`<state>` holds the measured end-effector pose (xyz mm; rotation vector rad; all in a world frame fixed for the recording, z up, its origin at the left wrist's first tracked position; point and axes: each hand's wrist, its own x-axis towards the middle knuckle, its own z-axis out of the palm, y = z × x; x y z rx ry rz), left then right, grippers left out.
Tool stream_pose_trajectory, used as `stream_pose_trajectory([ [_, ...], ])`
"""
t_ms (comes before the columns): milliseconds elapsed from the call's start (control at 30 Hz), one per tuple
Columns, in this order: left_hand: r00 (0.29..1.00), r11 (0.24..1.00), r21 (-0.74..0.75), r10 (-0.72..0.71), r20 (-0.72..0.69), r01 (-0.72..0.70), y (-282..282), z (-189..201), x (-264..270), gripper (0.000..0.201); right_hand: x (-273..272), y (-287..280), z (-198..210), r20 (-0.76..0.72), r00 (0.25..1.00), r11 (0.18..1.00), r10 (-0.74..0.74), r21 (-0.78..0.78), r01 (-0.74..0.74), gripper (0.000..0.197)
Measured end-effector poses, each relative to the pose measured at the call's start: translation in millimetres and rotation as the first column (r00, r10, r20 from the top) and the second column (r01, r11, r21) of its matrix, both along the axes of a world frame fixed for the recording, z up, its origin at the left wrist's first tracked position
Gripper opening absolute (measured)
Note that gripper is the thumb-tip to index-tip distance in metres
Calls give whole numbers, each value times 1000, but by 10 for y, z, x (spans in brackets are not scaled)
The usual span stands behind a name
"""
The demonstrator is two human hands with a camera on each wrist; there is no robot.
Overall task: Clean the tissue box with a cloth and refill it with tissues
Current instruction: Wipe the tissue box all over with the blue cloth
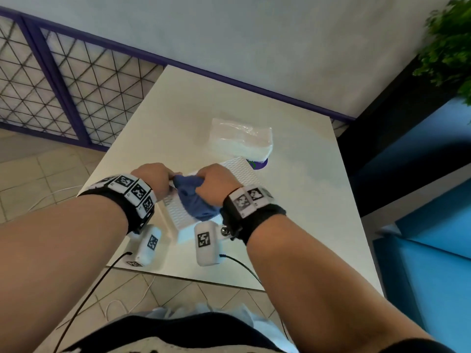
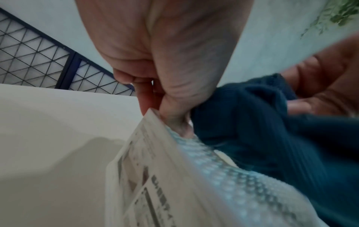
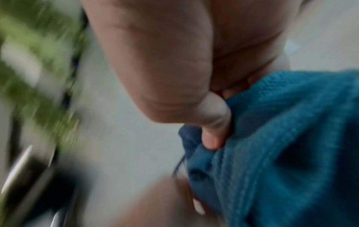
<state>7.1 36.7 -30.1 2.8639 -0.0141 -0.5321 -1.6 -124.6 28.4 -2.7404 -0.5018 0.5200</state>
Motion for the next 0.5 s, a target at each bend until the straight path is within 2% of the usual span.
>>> stream_pose_trajectory([
  [67,1000,996,89,-24,-18,25,-23,31,-66,49,39,-356,35,-23,987,971,-159,179,160,24],
  [133,995,982,183,-70,78,55,-96,90,-131,46,46,-846,29,-20,948,904,-319,293,311,26],
  [200,958,986,82,-161,236,145,-234,128,-208,33,-10,-1352,-28,-34,890,822,-455,368,434,31],
  [233,942,974,-2,-220,252,228,-319,114,-244,28,-56,-1580,-78,-56,867,795,-494,375,477,33],
  [300,927,932,-73,-340,157,354,-500,93,-311,29,-184,-1906,-207,-97,859,812,-503,288,508,28],
  [400,912,909,74,-407,-46,409,-660,49,-332,30,-383,-2081,-438,-197,893,905,-404,56,421,27],
  [467,914,905,130,-398,-81,405,-731,23,-307,31,-467,-2054,-573,-213,909,933,-359,-90,348,24],
  [500,917,908,130,-391,-82,399,-760,8,-284,32,-493,-2039,-649,-194,913,933,-360,-105,345,19],
])
